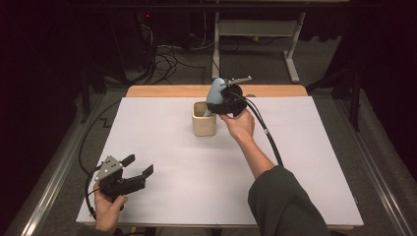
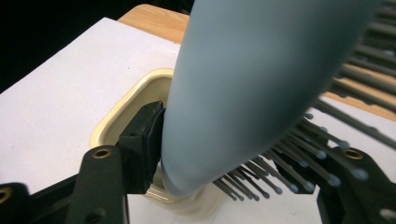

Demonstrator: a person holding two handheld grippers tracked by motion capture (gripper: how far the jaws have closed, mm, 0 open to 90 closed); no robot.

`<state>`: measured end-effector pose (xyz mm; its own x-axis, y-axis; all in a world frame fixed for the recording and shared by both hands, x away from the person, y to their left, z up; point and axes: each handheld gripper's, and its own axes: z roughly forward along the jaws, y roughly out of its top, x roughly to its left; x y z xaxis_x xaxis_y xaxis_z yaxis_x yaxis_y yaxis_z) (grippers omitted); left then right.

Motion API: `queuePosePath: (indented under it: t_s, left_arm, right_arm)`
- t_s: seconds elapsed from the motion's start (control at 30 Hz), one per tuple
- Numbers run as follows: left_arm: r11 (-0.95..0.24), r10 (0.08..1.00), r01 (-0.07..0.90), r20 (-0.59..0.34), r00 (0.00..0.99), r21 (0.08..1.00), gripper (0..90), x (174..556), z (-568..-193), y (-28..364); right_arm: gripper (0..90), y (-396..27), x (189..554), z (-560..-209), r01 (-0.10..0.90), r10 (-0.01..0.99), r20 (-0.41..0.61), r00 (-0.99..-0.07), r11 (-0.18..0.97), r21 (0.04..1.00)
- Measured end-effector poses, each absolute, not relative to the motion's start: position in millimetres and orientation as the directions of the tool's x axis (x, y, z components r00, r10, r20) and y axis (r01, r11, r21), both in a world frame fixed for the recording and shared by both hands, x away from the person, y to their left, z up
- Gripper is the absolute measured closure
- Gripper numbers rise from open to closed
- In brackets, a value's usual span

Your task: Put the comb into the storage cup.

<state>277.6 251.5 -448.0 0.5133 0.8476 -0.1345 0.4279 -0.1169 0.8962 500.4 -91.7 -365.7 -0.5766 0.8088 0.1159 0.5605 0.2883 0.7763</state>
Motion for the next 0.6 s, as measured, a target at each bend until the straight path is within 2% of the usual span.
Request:
queuePosePath:
  t_s: [0.6]
  left_arm:
    - [-0.113, 0.847, 0.429, -0.139, 0.513, 0.896, 19.5, 277.0, -448.4, 252.3]
  right_arm:
    - [36.0, -97.2, 499.0, -362.0, 0.551, 0.804, 0.121, -0.582, 0.281, 0.785]
